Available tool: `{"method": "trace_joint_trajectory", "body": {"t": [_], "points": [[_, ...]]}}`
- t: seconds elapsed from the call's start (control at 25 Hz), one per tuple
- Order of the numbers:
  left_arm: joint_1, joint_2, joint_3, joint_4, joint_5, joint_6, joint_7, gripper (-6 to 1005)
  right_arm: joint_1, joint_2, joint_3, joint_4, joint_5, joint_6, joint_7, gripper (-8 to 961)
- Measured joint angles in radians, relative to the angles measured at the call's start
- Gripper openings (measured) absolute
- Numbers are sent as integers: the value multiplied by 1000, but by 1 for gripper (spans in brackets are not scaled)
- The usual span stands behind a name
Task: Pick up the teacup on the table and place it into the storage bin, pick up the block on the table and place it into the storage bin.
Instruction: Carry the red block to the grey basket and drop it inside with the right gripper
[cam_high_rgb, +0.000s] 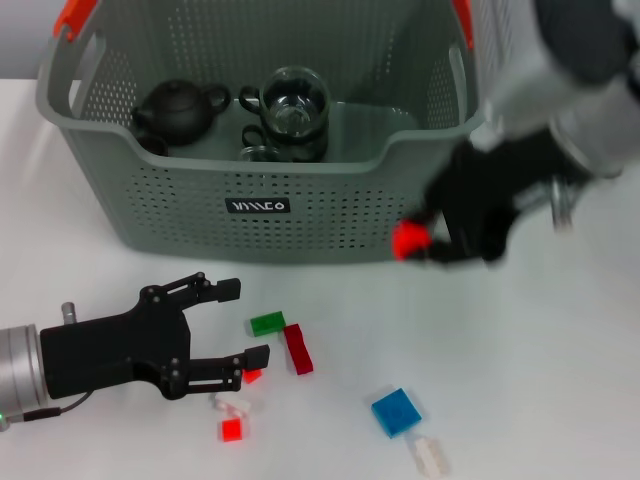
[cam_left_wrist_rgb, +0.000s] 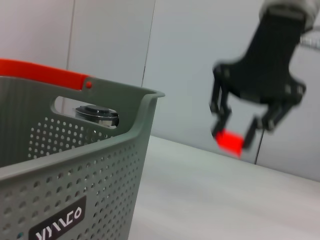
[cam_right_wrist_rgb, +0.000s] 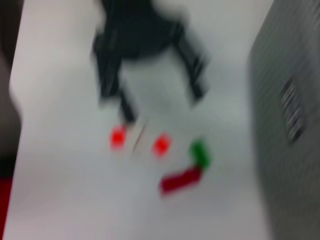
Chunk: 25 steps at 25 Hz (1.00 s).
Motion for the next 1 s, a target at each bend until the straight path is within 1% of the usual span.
{"method": "trace_joint_trajectory", "body": {"t": [0.12, 0.16, 0.24, 0.36, 0.44, 0.52, 0.72, 1.0], "points": [[0, 0, -1, 2, 0, -1, 1, 904, 42, 1, 91, -8, 32, 74, -15, 310], [0, 0, -1, 2, 0, -1, 1, 904, 52, 2, 115, -7, 39, 129, -15, 310], [-1, 1, -1, 3, 0, -1, 1, 904, 59, 3, 127, 11, 46, 255, -1, 309], [-5, 4, -1, 3, 0, -1, 0, 904, 63, 3, 122, 78, 45, 464, 30, 309], [-8, 6, -1, 4, 0, -1, -2, 904, 76, 1, 122, 140, 46, 561, 38, 309], [-10, 8, -1, 4, 0, -1, -3, 904, 94, 0, 118, 205, 44, 628, 39, 310], [-14, 10, -12, 4, 0, -1, -3, 905, 124, 1, 97, 327, 39, 740, 39, 310], [-18, 12, -15, 4, 0, -1, -4, 905, 158, -1, 95, 415, 37, 779, 39, 311]]}}
